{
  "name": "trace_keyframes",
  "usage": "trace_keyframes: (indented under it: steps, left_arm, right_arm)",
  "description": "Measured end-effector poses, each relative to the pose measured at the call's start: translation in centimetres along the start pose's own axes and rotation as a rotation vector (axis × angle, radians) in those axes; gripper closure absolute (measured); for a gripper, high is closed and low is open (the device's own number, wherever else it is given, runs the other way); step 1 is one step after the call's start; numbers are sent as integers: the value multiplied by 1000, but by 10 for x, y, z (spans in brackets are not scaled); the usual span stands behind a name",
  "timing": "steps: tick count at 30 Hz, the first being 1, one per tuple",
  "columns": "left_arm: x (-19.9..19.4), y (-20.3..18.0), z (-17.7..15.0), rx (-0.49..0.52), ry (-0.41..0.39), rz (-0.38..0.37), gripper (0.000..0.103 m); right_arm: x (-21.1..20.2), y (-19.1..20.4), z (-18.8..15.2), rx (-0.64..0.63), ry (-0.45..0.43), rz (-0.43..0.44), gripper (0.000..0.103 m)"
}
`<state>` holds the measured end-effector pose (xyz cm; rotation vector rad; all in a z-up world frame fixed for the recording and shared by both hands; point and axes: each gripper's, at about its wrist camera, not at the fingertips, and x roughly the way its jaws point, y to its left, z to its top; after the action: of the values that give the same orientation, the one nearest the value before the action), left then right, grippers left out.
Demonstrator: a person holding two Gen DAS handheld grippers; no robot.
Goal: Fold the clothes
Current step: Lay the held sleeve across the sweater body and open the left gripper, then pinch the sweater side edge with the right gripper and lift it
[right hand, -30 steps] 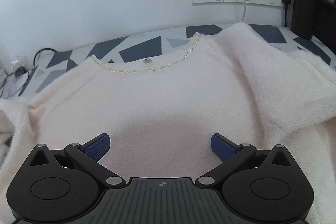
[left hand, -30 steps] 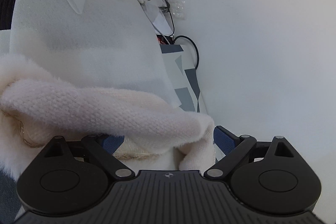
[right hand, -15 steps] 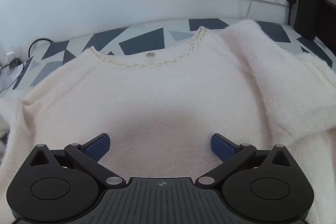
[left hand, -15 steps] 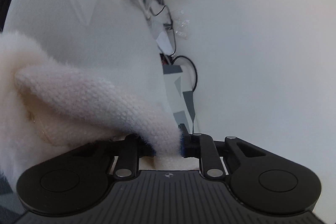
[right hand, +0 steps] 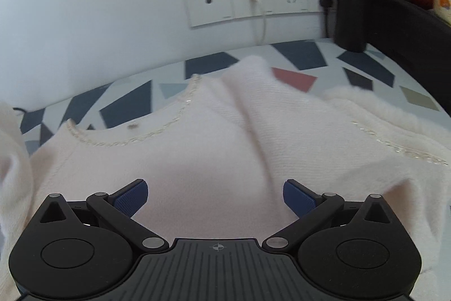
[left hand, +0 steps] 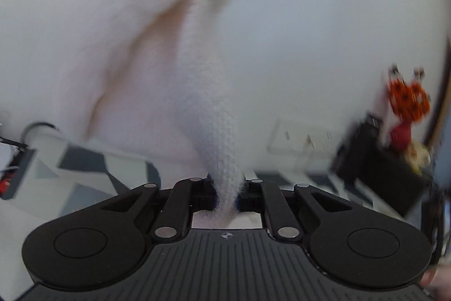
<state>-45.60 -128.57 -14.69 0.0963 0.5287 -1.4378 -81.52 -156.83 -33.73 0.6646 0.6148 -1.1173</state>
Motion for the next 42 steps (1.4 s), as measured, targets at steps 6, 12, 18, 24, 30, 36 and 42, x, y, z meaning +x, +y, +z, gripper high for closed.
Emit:
trace_keyframes:
  steps: [6, 12, 18, 24, 30, 36, 42]
  left_arm:
    - [54, 1, -54, -95, 223, 5, 91]
    - [40, 1, -53, -42, 232, 6, 67]
    - [-7, -12, -48, 160, 161, 127, 17]
    - [-29, 6, -70, 190, 217, 170, 12]
    - [-18, 14, -99, 169, 267, 192, 12]
    - [-16, 17, -106, 199, 222, 277, 12]
    - [-30, 42, -104, 138, 193, 328, 18]
  right_arm:
    - [0, -20, -2, -25, -10, -35, 1]
    - [4, -9, -4, -63, -10, -16, 1]
    - [4, -8, -7, -87, -17, 12, 1]
    - [-5, -12, -4, -75, -39, 184, 1]
    - [-4, 11, -2, -45, -55, 401, 11]
    - [36, 45, 4, -129, 80, 397, 78]
    - [-27, 22, 41, -89, -246, 298, 90]
